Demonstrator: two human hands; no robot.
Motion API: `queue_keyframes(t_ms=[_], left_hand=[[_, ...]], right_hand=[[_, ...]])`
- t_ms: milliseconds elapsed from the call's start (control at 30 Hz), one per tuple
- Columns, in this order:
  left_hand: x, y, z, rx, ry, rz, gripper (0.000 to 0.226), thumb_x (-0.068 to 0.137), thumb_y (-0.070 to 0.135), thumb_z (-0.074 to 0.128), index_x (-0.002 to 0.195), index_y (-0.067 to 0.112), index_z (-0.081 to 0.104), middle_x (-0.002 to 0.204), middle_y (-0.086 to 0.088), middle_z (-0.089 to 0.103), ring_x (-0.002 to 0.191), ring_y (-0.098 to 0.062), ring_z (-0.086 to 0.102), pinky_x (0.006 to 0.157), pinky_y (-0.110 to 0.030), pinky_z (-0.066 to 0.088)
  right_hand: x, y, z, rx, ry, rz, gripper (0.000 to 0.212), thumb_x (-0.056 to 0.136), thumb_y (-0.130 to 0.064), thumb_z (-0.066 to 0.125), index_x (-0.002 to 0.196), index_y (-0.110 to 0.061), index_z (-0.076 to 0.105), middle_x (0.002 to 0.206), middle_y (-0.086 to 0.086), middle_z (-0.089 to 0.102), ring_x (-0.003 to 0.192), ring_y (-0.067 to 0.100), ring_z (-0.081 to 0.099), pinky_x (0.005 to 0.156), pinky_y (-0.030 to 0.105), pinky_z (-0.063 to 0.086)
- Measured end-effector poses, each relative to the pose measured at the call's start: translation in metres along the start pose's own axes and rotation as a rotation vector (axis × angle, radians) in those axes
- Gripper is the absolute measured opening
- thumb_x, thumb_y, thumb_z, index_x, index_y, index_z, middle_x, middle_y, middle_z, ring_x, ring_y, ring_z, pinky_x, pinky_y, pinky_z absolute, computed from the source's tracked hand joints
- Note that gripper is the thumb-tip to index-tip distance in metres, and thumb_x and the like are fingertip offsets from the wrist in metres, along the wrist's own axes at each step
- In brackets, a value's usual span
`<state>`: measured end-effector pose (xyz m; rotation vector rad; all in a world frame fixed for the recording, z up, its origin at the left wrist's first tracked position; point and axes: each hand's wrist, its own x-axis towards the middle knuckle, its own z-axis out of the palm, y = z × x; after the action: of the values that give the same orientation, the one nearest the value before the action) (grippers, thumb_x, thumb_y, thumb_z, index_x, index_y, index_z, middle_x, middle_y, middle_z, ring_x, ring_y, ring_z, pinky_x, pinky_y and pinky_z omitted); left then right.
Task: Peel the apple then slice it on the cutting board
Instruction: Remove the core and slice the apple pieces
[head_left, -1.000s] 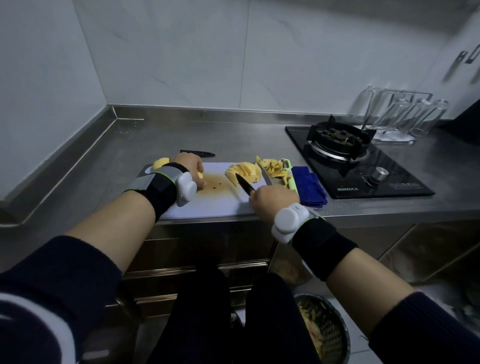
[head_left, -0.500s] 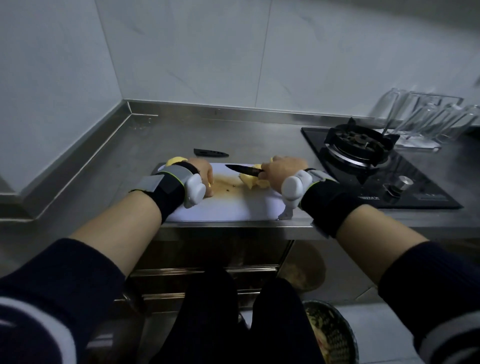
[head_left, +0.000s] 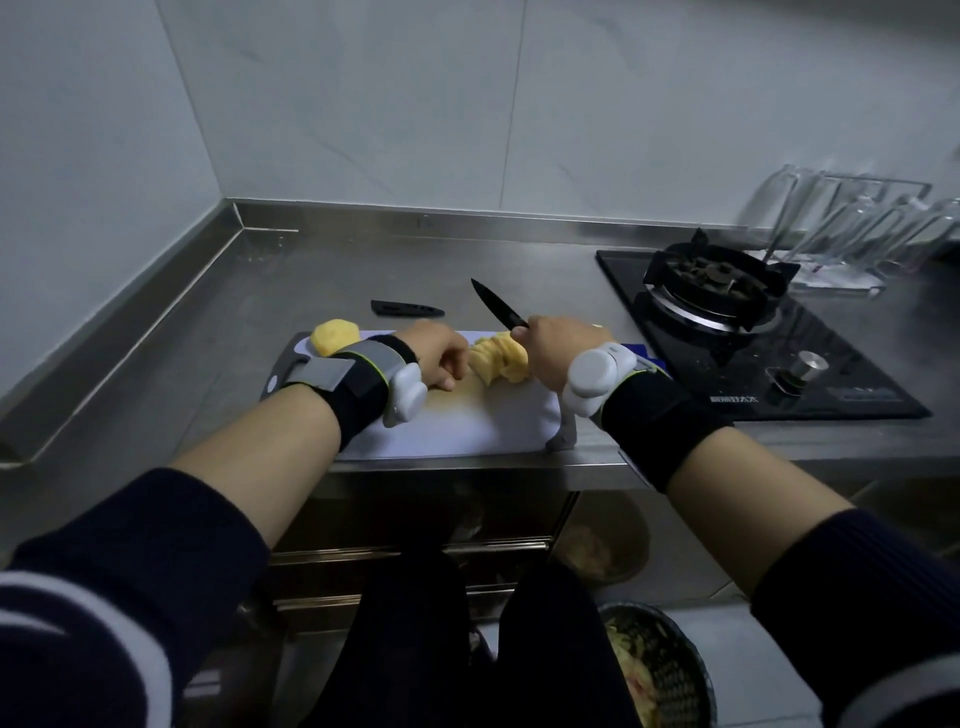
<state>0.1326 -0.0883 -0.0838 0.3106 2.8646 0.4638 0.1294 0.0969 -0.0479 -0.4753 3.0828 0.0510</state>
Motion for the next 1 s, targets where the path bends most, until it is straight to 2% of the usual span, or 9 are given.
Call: queue_keyframes(t_ms=[133, 233, 367, 500, 567, 667, 733, 900, 1000], left_hand=[[-0.003, 0.006, 0.005, 0.079, 0.040, -0.060, 0.018, 0.085, -0.002, 0.058, 0.087, 0.014, 0.065, 0.083, 0.002, 0.064, 0.075, -0.013, 0.054, 0.053, -0.016, 0.034], [-0.004, 0.015, 0.009, 0.129, 0.029, -0.096, 0.022, 0.086, -0.002, 0.052, 0.083, 0.017, 0.062, 0.085, 0.002, 0.067, 0.076, -0.015, 0.056, 0.059, -0.022, 0.040], [0.000, 0.042, 0.017, 0.027, 0.016, 0.007, 0.011, 0.083, 0.005, 0.066, 0.085, 0.016, 0.065, 0.088, 0.003, 0.062, 0.085, -0.015, 0.054, 0.075, -0.023, 0.042], [0.017, 0.079, 0.033, 0.024, 0.115, 0.125, 0.013, 0.077, 0.016, 0.072, 0.090, 0.019, 0.073, 0.110, -0.001, 0.063, 0.101, -0.024, 0.059, 0.090, -0.034, 0.049], [0.018, 0.081, 0.030, -0.117, 0.082, 0.088, 0.015, 0.085, 0.009, 0.063, 0.086, 0.021, 0.072, 0.102, -0.004, 0.067, 0.096, -0.025, 0.065, 0.085, -0.036, 0.054], [0.007, 0.065, 0.012, -0.356, 0.065, 0.002, 0.036, 0.094, -0.004, 0.047, 0.076, 0.021, 0.068, 0.092, -0.006, 0.070, 0.073, -0.015, 0.070, 0.066, -0.026, 0.056], [-0.003, 0.047, -0.006, -0.292, 0.104, -0.043, 0.029, 0.095, -0.002, 0.050, 0.084, 0.018, 0.069, 0.098, -0.006, 0.072, 0.074, -0.014, 0.069, 0.073, -0.029, 0.056], [-0.019, 0.008, -0.027, 0.183, 0.082, -0.253, 0.023, 0.092, 0.010, 0.061, 0.114, 0.010, 0.066, 0.122, -0.005, 0.064, 0.114, -0.025, 0.058, 0.093, -0.029, 0.043], [-0.017, 0.006, -0.009, 0.206, 0.022, -0.296, 0.016, 0.092, 0.006, 0.059, 0.107, 0.008, 0.064, 0.117, -0.011, 0.064, 0.105, -0.027, 0.058, 0.086, -0.030, 0.043]], right_hand=[[0.002, 0.004, 0.005, 0.050, 0.042, 0.021, 0.027, 0.102, -0.038, 0.032, 0.089, -0.020, 0.049, 0.091, 0.004, 0.059, 0.077, 0.026, 0.050, 0.072, 0.033, 0.039], [-0.002, 0.010, 0.009, 0.051, 0.052, 0.009, 0.030, 0.101, -0.037, 0.032, 0.094, -0.018, 0.053, 0.101, 0.008, 0.065, 0.086, 0.031, 0.059, 0.079, 0.036, 0.043], [-0.003, 0.022, 0.014, 0.121, -0.010, 0.035, 0.029, 0.101, -0.036, 0.032, 0.099, -0.017, 0.054, 0.107, 0.008, 0.063, 0.098, 0.030, 0.057, 0.079, 0.035, 0.040], [-0.013, 0.040, 0.011, 0.115, -0.028, 0.074, 0.035, 0.103, -0.036, 0.028, 0.114, -0.021, 0.058, 0.116, 0.004, 0.061, 0.112, 0.028, 0.054, 0.080, 0.034, 0.040], [-0.023, 0.046, 0.005, 0.127, -0.011, 0.079, 0.032, 0.104, -0.032, 0.031, 0.114, -0.021, 0.059, 0.117, 0.004, 0.060, 0.114, 0.027, 0.054, 0.090, 0.037, 0.044], [-0.029, 0.052, 0.003, 0.153, 0.019, 0.104, 0.031, 0.104, -0.034, 0.031, 0.108, -0.019, 0.058, 0.112, 0.006, 0.061, 0.107, 0.026, 0.056, 0.090, 0.038, 0.046], [-0.030, 0.051, 0.004, 0.163, -0.002, 0.098, 0.029, 0.103, -0.033, 0.033, 0.110, -0.018, 0.058, 0.105, 0.005, 0.058, 0.103, 0.027, 0.055, 0.087, 0.037, 0.045], [-0.025, 0.035, 0.010, 0.159, -0.055, 0.077, 0.018, 0.101, -0.029, 0.038, 0.107, -0.024, 0.053, 0.107, 0.005, 0.053, 0.096, 0.027, 0.054, 0.078, 0.034, 0.040], [-0.020, 0.027, 0.016, 0.180, -0.065, 0.088, 0.014, 0.101, -0.032, 0.039, 0.095, -0.025, 0.050, 0.100, 0.004, 0.058, 0.087, 0.025, 0.053, 0.075, 0.033, 0.042]])
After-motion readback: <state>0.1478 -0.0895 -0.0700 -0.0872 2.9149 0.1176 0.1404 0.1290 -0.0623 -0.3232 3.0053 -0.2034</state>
